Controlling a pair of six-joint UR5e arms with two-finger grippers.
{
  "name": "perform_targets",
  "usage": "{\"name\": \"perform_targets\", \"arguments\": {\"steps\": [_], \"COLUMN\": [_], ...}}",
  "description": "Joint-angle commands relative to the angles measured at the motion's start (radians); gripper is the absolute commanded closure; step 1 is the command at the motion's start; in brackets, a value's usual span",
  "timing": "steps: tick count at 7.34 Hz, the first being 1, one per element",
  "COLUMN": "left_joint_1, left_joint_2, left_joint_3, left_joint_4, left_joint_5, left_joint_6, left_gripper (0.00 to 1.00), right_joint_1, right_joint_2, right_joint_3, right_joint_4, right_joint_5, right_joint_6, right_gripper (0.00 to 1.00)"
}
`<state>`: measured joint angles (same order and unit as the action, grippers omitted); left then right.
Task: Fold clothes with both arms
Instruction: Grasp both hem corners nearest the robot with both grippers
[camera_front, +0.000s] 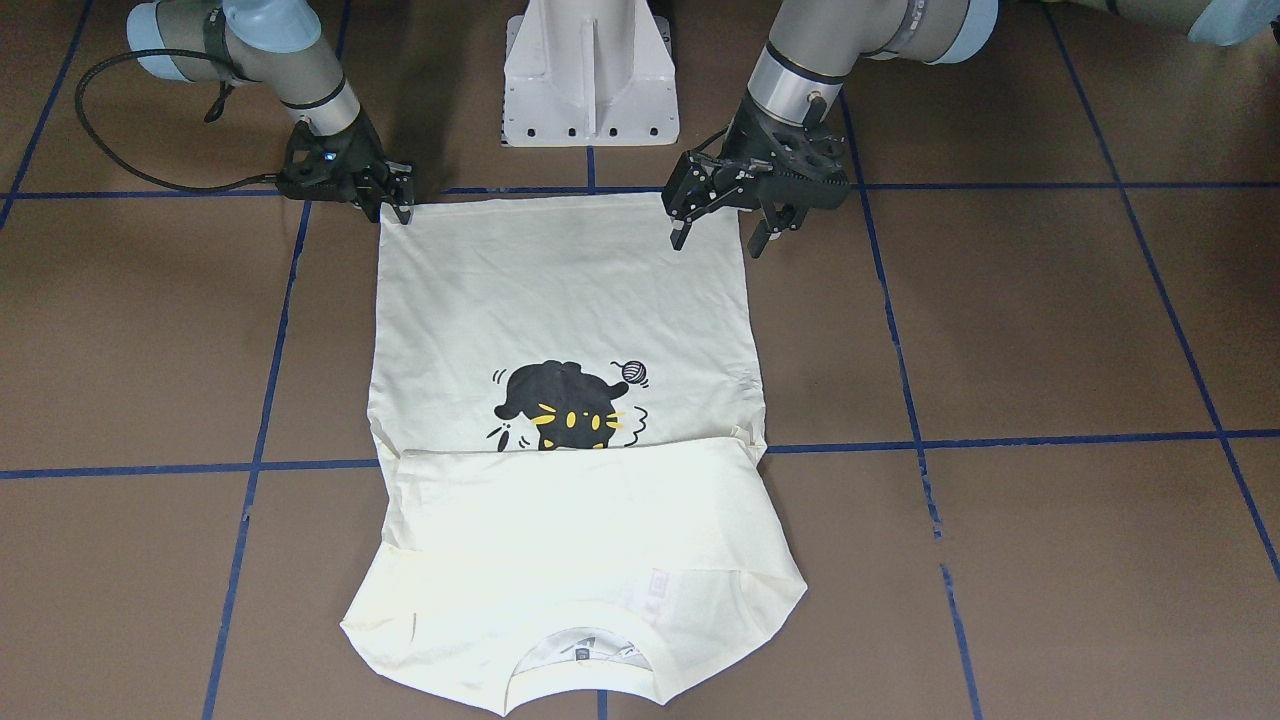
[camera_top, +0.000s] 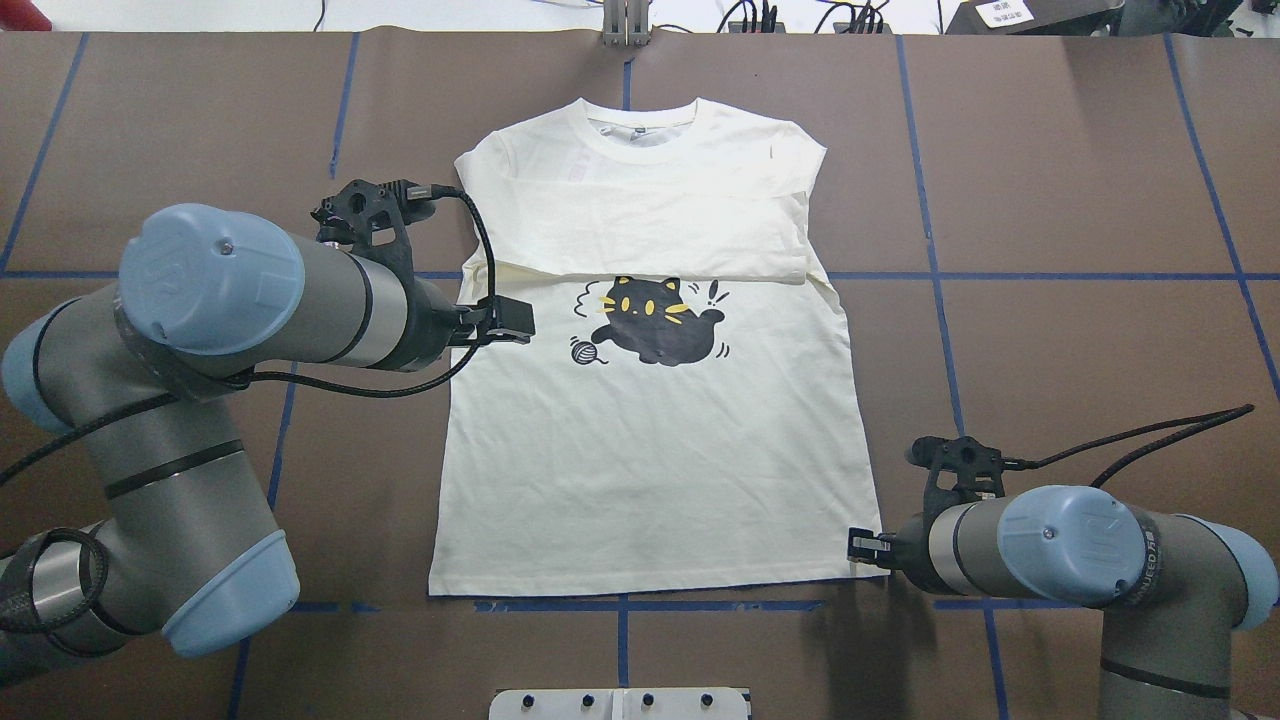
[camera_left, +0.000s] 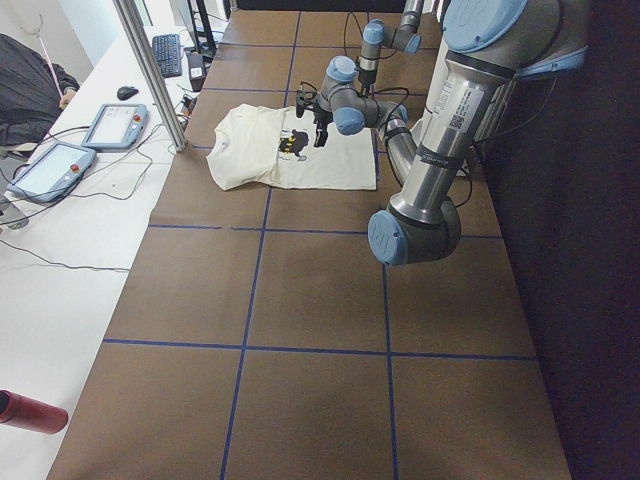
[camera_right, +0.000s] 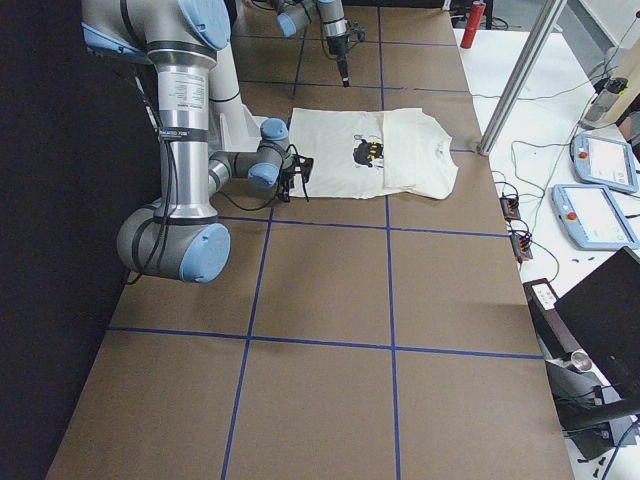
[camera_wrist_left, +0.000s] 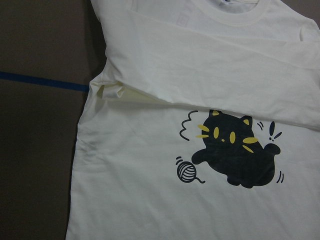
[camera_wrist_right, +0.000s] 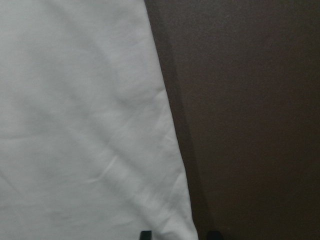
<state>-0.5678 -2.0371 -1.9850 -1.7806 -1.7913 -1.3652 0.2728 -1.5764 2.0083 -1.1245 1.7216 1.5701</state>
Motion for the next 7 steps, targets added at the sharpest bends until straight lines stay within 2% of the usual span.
{"name": "perform_targets", "arguments": {"steps": [1, 4, 5, 7], "left_joint_1": [0.0, 0.006, 0.022, 0.141], "left_joint_2": [0.0, 0.023, 0.078, 0.159], "left_joint_3": [0.0, 0.018, 0.012, -0.002], "left_joint_4": [0.001, -0.011, -0.014, -0.072], "left_joint_5": [0.001, 0.001, -0.019, -0.028], "left_joint_6": [0.0, -0.015, -0.059, -0.263], "left_gripper": [0.0, 0.0, 0.0, 0.0], "right_joint_1": [0.002, 0.006, 0.028, 0.054], "right_joint_2": [-0.001, -0.045, -0.045, -0.044], "right_joint_3": [0.013, 0.093, 0.111, 0.132], "right_joint_4": [0.0, 0.002, 0.005, 0.009], "right_joint_5": [0.026, 0.021, 0.042, 0.073], "right_joint_6": [-0.001, -0.001, -0.002, -0.002], "right_gripper": [1.0, 1.0, 1.0, 1.0]}}
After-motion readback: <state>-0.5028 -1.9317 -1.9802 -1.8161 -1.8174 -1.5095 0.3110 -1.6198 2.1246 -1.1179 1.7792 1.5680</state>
